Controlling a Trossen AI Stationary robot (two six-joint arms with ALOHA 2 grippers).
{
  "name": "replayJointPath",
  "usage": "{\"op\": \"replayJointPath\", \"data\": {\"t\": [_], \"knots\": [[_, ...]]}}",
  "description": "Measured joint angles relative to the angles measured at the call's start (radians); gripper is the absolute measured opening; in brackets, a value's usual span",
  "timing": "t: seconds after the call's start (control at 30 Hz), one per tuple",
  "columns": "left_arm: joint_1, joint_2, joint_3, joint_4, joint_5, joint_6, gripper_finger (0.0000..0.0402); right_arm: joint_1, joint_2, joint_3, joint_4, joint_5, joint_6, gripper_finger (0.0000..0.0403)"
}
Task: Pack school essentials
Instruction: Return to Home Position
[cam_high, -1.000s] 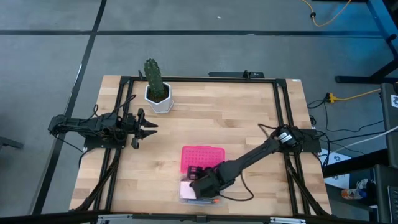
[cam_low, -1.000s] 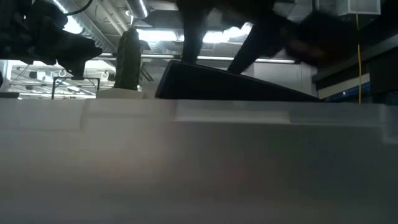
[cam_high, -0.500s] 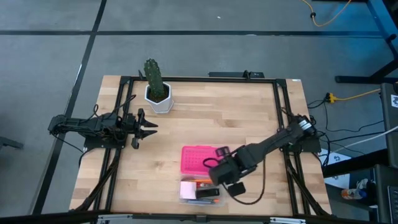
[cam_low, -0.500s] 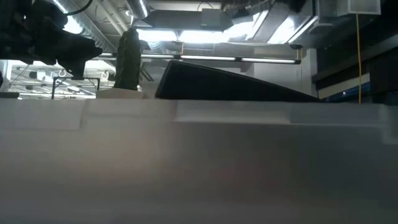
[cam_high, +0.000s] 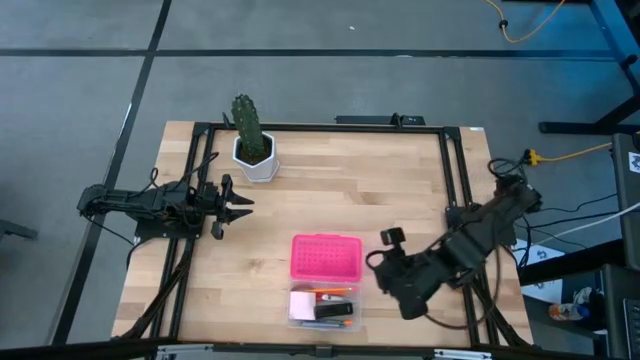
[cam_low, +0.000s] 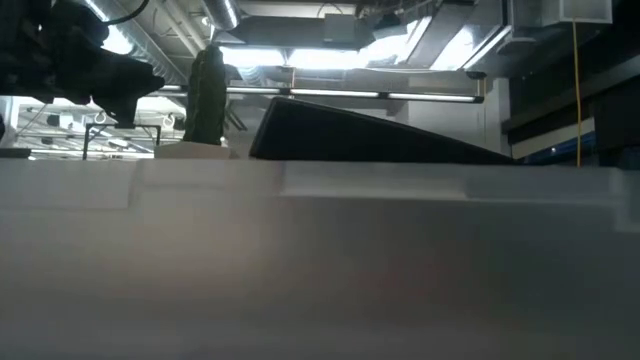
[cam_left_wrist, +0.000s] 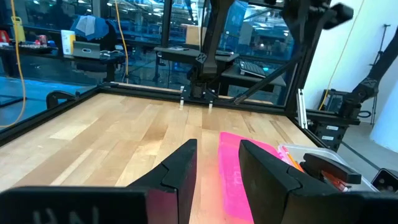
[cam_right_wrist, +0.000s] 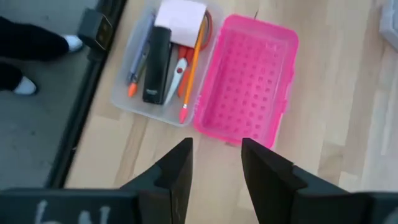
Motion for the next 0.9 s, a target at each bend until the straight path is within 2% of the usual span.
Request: {"op": "replayJointPath", "data": {"t": [0.23,0.4,0.7,0.8,0.9], "knots": [[0.000,0.000,0.000,0.000,0.000,0.000,0.0114,0.043,-0.074,0.000,-0.008,0.030,0.060,0.0139],[0.000,0.000,0.000,0.000,0.000,0.000,0.0114,0.081,-0.104,-0.001,-0.052,0.131,0.106,0.0139],[0.000,0.000,0.000,0.000,0.000,0.000,0.0114,0.156,-0.159,-0.002,-0.177,0.227,0.221,0.0139],[0.000,0.000,0.000,0.000,0.000,0.000,0.0114,0.188,-0.210,-0.066,-0.148,0.283,0.250,0.0139],[0.000,0.000,0.000,0.000,0.000,0.000,0.0114,0.209,-0.311,-0.225,-0.074,0.302,0.307,0.0139]]}}
